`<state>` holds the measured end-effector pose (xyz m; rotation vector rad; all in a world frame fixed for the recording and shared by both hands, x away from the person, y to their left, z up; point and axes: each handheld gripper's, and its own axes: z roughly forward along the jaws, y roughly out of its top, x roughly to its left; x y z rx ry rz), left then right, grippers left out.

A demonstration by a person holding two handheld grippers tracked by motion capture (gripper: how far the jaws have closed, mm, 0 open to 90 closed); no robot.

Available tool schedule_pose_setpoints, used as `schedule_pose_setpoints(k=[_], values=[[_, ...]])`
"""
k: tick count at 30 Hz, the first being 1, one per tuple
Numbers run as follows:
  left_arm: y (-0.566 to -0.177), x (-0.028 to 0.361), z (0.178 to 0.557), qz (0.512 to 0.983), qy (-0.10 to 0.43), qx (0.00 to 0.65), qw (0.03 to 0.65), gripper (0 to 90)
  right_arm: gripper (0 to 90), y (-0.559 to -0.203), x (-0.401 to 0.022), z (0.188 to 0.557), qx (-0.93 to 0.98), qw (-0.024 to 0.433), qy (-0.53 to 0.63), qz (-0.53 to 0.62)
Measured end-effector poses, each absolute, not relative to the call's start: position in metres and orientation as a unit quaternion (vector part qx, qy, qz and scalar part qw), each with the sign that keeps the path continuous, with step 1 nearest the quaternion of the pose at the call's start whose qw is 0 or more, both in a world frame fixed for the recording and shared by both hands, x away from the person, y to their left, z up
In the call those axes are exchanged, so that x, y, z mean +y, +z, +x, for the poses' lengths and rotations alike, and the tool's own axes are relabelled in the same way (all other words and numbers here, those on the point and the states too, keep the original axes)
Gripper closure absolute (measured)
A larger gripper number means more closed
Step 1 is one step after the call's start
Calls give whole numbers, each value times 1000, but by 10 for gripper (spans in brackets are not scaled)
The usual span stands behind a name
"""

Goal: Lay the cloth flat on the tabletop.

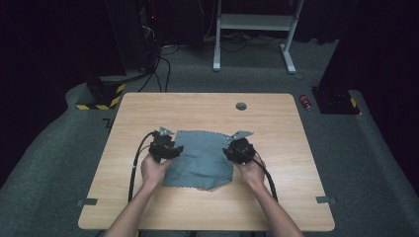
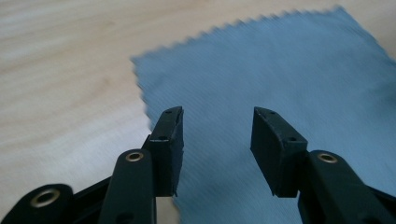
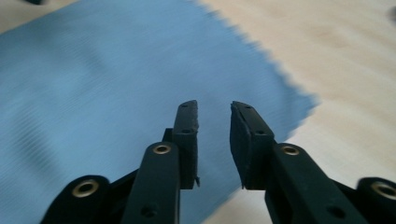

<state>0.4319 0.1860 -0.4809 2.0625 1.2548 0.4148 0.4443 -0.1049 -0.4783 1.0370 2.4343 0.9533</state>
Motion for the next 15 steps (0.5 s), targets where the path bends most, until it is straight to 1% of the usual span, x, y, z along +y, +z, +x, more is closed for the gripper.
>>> schedule_pose_setpoints(k=[2,3,4,6,8,13,15], values=[[-486,187,418,798,150,476,338,534,696,-481,-106,426,856,143,344,358],[-492,188,405,803,144,474,333,530,674,-485,-107,411,860,133,348,350],[-492,188,405,803,144,474,333,529,664,-487,-107,406,861,126,350,348],[-500,193,388,802,137,476,334,527,647,-491,-109,396,862,107,356,343],[-504,198,377,800,140,480,331,522,634,-492,-112,387,862,100,365,337],[-511,205,361,795,145,490,327,517,613,-495,-118,374,857,78,385,334],[-512,206,355,799,157,485,319,526,729,-501,-116,371,867,66,376,320]])
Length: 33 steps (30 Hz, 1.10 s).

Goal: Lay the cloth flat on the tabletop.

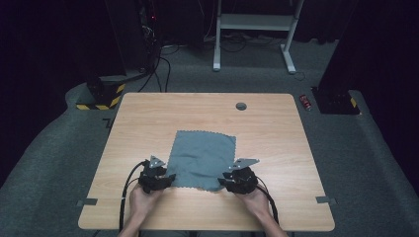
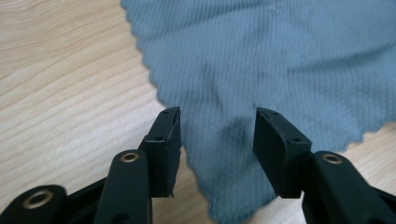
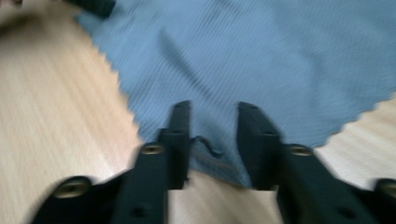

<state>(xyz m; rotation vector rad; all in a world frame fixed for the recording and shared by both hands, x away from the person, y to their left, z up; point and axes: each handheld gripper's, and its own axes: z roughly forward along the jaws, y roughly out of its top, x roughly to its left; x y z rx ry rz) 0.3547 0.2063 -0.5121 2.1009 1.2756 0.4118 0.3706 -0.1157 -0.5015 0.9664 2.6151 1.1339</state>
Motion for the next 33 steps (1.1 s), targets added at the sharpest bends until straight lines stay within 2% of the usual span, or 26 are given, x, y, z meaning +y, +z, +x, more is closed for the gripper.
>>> schedule_pose_setpoints(k=[1,2,3,5,7,8,11,15,16,17,18,20,23,27,32,33], values=[[-512,206,353,801,158,484,315,541,787,-504,-115,368,873,70,371,310],[-512,206,353,801,158,484,315,560,787,-504,-115,368,873,70,371,310],[-512,206,351,806,167,475,310,597,888,-507,-117,364,878,72,368,297],[-511,205,348,811,167,469,308,632,897,-508,-118,362,880,73,366,295],[-511,205,344,814,163,463,310,722,899,-508,-123,356,882,79,360,292],[-511,206,340,816,156,459,314,803,900,-508,-131,352,883,85,355,295],[-511,205,332,822,139,450,320,883,900,-509,-146,349,886,99,340,301],[-511,203,327,821,138,451,323,882,879,-507,-159,349,871,105,355,324],[-511,204,327,819,141,453,323,858,820,-506,-157,349,866,110,363,327],[-511,204,327,819,141,453,323,838,820,-506,-157,349,866,110,363,327],[-511,204,328,815,142,457,328,826,737,-504,-147,350,860,119,372,329],[-511,203,329,817,145,454,325,825,719,-507,-138,352,860,125,370,328],[-512,202,328,820,149,449,320,841,735,-511,-130,354,865,126,364,322],[-512,204,326,821,147,449,322,886,859,-516,-127,356,875,141,342,313],[-512,204,323,825,133,442,327,886,864,-514,-138,352,879,154,327,311],[-511,203,323,825,135,442,325,849,837,-513,-138,353,880,156,323,311]])
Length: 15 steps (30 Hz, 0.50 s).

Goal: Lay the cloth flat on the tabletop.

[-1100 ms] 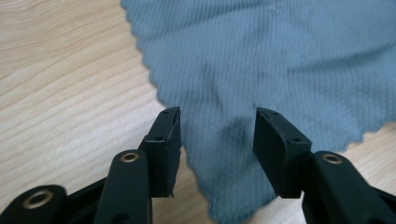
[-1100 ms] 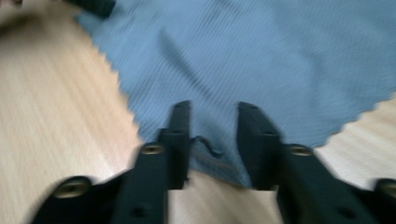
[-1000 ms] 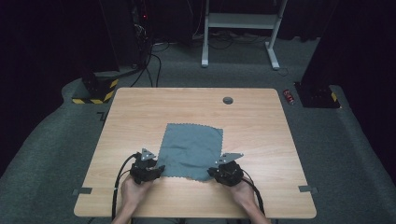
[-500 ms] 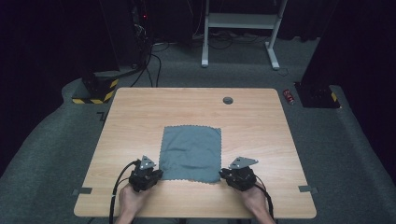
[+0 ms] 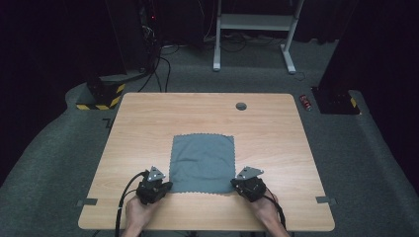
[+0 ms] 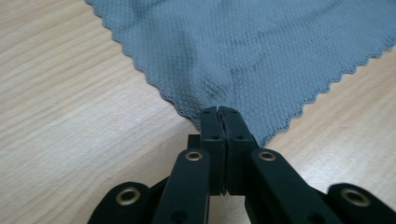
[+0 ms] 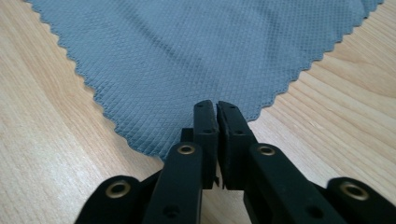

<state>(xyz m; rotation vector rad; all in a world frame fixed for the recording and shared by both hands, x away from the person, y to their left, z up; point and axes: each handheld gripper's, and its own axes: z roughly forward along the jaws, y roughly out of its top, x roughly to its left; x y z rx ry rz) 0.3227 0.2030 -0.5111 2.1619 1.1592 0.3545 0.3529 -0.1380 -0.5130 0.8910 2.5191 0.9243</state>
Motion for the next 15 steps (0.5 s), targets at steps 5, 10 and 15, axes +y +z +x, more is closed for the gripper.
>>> schedule_pose_setpoints(k=[5,10,15], values=[[-504,204,334,803,148,457,352,607,748,-504,-134,352,864,150,356,322],[-507,197,355,800,149,465,349,562,732,-508,-121,356,865,144,357,321],[-513,196,369,799,168,475,327,546,714,-518,-121,356,865,147,352,325]])
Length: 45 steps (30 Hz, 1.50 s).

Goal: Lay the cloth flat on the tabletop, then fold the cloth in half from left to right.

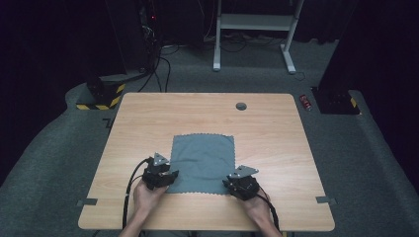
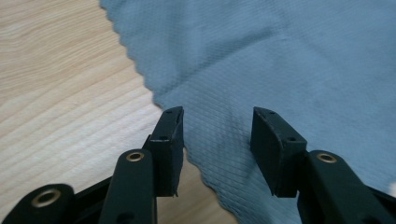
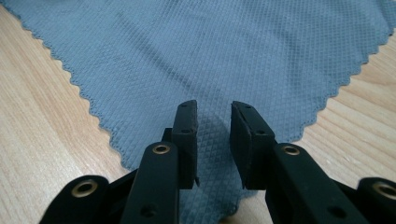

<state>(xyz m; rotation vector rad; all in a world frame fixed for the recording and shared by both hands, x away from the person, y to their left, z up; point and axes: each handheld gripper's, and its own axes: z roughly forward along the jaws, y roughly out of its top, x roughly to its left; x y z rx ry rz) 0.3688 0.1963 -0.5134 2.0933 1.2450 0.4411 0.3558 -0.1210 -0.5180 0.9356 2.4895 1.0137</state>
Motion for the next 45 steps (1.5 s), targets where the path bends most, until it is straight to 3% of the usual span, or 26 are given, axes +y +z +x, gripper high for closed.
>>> schedule_pose_setpoints(k=[8,17,32,45], values=[[-514,205,371,798,177,483,313,501,665,-516,-124,355,869,147,340,327],[-504,221,383,777,152,499,351,459,672,-497,-107,351,859,140,379,314],[-494,225,439,757,160,517,365,482,777,-510,-14,350,879,100,404,234],[-505,227,464,745,160,546,348,475,779,-516,53,342,890,95,406,181]])
